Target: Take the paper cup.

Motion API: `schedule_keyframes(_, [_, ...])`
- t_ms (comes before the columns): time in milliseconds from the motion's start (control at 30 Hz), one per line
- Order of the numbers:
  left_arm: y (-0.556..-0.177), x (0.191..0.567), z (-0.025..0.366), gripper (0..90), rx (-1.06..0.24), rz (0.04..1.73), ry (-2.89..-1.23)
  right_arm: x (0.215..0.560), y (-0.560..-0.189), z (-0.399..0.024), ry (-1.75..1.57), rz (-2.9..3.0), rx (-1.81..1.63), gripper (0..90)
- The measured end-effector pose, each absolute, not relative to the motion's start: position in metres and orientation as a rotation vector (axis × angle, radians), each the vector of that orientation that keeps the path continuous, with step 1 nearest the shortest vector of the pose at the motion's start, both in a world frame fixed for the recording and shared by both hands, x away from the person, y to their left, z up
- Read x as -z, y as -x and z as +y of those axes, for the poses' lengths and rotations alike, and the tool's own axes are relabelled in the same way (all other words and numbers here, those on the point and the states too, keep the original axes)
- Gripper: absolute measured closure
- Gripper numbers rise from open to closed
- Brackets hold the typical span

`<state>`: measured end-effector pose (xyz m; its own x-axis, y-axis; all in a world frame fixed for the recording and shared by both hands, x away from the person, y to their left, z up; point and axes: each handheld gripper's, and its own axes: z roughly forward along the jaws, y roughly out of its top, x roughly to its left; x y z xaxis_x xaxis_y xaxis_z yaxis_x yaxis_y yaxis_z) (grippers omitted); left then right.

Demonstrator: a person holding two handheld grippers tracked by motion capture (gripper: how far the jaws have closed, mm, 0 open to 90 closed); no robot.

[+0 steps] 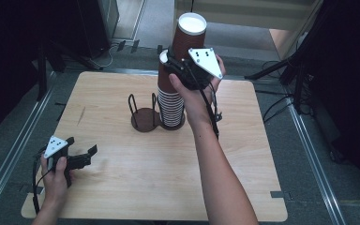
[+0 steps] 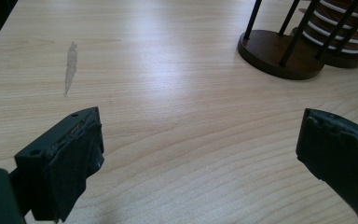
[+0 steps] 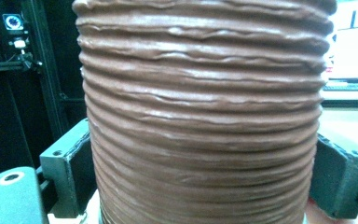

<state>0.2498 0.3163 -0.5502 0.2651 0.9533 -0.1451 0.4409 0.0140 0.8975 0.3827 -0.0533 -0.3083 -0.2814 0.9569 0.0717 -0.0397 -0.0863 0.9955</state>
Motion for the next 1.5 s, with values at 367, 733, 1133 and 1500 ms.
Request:
schedule_keyframes(367, [-0.25,0.55,0.317,1.2,-0.675,1.327,-1.586,0.314,-0.374,-0.072,-1.095,1.313,-1.489,11.4])
schedule_keyframes(733, [-0.25,0.55,0.316,1.2,-0.683,1.329,-1.584,0.325,-0.364,-0.101,-1.118,1.296,-1.466,11.4])
schedule_keyframes(1133, [-0.249,0.55,0.315,1.2,-0.683,1.327,-1.584,0.352,-0.35,-0.122,-1.143,1.308,-1.435,11.4])
schedule_keyframes(1500, [-0.248,0.55,0.315,1.2,-0.687,1.317,-1.579,0.373,-0.334,-0.126,-1.102,1.34,-1.401,11.3])
